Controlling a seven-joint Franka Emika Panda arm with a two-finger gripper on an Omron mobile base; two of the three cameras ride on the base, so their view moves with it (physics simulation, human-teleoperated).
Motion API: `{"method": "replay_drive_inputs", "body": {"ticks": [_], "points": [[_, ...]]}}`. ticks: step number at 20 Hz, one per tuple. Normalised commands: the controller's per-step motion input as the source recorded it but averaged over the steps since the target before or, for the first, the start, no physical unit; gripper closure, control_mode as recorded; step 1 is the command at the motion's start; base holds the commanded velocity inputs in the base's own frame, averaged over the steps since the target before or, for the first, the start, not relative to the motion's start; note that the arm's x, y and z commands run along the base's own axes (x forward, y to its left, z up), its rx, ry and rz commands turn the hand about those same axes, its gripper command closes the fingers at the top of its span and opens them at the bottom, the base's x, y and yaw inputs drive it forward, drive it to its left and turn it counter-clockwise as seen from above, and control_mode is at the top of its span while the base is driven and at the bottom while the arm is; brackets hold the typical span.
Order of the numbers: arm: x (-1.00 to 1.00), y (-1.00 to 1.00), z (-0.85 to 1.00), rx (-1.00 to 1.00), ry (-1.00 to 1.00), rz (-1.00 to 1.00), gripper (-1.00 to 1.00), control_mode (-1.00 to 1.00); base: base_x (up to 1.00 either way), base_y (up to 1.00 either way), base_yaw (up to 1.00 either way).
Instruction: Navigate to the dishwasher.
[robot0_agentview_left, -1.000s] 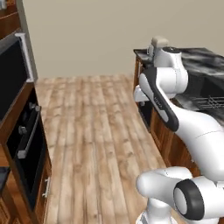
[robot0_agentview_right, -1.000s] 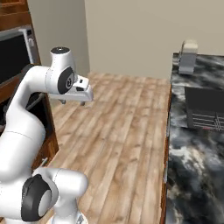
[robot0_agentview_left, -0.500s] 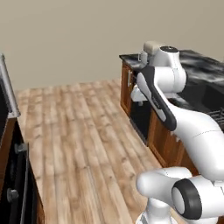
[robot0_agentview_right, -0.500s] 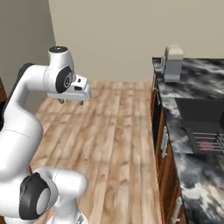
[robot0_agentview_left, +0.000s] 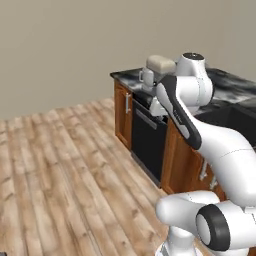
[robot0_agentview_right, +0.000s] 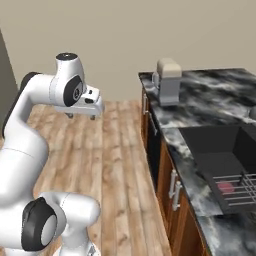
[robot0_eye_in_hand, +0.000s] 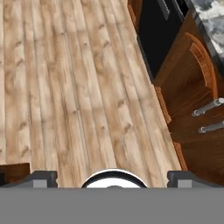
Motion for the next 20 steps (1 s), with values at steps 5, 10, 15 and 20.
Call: {"method": "replay_drive_inputs", "body": {"ticks": [5,10,15,20], "points": [[0.00,0.00,0.00,0.00,0.00,0.00,-1.00,1.00,1.00,0.40,-0.38],[0.00,0.00,0.00,0.00,0.00,0.00,-1.00,1.00,1.00,0.52,-0.38],[0.00,0.00,0.00,0.00,0.00,0.00,-1.00,1.00,0.99,0.67,-0.38],[0.00,0.00,0.00,0.00,0.00,0.00,-1.00,1.00,0.87,0.64,-0.47]]}}
